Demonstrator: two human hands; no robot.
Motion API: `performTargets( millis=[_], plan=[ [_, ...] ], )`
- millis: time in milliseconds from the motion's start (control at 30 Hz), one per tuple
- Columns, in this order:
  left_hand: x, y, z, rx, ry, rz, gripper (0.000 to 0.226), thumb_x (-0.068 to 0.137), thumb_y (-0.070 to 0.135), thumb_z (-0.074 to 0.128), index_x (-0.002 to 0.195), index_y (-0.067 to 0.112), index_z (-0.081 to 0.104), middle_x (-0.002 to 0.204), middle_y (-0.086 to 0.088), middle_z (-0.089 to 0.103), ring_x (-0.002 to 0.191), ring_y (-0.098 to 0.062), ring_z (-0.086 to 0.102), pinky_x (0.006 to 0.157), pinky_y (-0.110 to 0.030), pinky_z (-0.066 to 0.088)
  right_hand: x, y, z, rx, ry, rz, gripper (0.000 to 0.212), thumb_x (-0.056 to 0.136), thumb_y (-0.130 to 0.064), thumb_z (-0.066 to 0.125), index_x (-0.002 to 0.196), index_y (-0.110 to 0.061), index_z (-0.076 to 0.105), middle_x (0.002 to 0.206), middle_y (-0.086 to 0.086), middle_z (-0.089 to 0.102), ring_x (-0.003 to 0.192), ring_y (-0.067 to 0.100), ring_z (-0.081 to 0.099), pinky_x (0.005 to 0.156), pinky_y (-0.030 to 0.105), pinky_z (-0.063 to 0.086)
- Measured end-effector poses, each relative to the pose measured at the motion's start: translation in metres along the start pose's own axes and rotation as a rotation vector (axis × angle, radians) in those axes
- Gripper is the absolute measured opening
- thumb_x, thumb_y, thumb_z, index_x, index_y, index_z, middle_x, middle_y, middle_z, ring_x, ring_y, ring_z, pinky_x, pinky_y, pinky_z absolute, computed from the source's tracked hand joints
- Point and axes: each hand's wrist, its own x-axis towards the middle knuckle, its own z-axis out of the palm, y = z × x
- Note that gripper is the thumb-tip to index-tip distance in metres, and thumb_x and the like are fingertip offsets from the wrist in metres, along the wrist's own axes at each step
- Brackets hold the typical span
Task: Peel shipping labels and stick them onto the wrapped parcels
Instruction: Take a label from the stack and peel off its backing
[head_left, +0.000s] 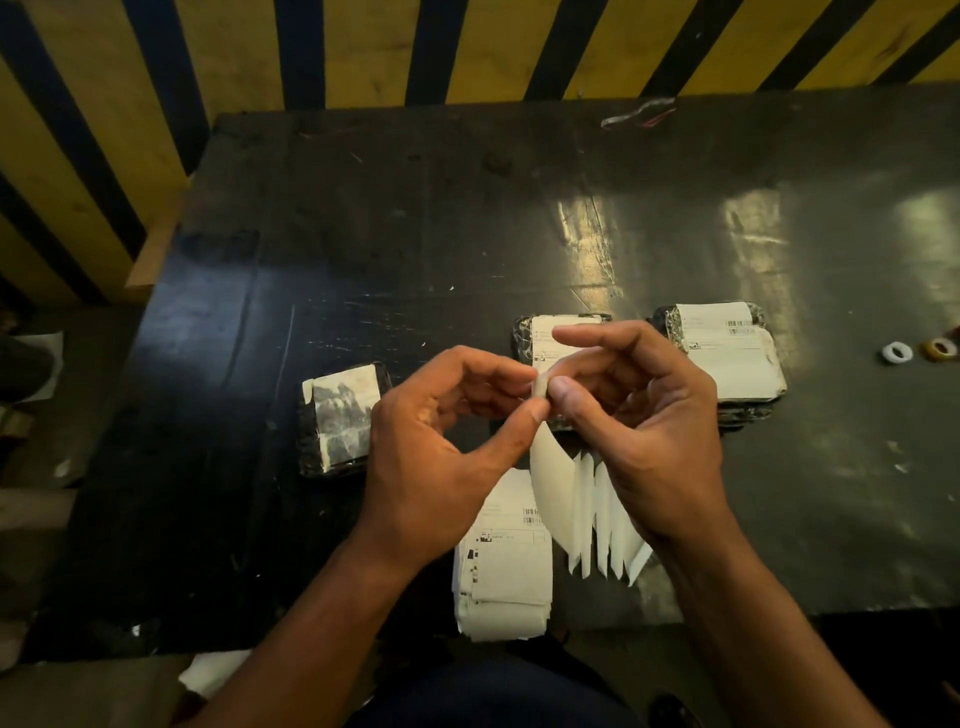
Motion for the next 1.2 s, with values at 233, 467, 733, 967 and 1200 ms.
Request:
performTargets(
  millis=[233,467,733,967,1200],
  plan=[
    [-0.004,-0.002,0.002,0.019,0.021,-0.031,0.016,0.09,0.016,0.075,0.106,0.017,0.073,0.1,0.011,0.077,0.094,-0.011,0.076,0.078,-0.02,0.061,-0.003,0.0,0.003,0.019,0.005,0.029,0.028,0.087,0.01,0.074,0.11,-0.004,0.068,0.086,0.008,0.074,0.079,0.025,0.073,0.08,0.034,0.06],
    [-0.005,-0.003,0.005,-0.002,0.033,-0.023,0.017,0.088,0.018,0.076,0.104,0.016,0.072,0.098,0.009,0.076,0.092,-0.011,0.076,0.077,-0.019,0.06,-0.004,0.0,0.005,-0.004,0.009,0.009,0.02,0.087,0.001,0.073,0.105,-0.008,0.068,0.087,0.009,0.071,0.081,0.027,0.07,0.079,0.034,0.059],
    [-0.004,-0.006,0.005,0.044,0.05,-0.01,0.02,0.089,0.013,0.076,0.107,0.02,0.071,0.097,0.015,0.075,0.091,-0.005,0.075,0.075,-0.015,0.058,-0.004,0.005,0.004,-0.05,0.025,0.0,0.019,0.085,0.007,0.073,0.095,-0.007,0.066,0.086,0.007,0.069,0.079,0.028,0.067,0.075,0.034,0.059],
    [-0.004,-0.015,0.006,0.067,0.155,-0.006,0.015,0.095,0.022,0.067,0.102,0.036,0.072,0.103,0.006,0.075,0.097,-0.016,0.074,0.077,-0.025,0.062,-0.008,0.016,0.007,-0.199,0.149,-0.019,0.017,0.09,-0.001,0.063,0.09,-0.014,0.073,0.088,0.005,0.072,0.083,0.026,0.07,0.075,0.051,0.061],
    [-0.007,-0.019,0.008,0.081,0.152,0.002,0.019,0.1,0.01,0.062,0.109,0.021,0.074,0.108,0.0,0.073,0.104,-0.013,0.071,0.083,-0.015,0.056,-0.009,0.016,0.014,-0.164,0.103,0.006,0.015,0.089,-0.004,0.076,0.099,-0.015,0.076,0.092,0.007,0.073,0.083,0.023,0.07,0.077,0.033,0.06]
  ],
)
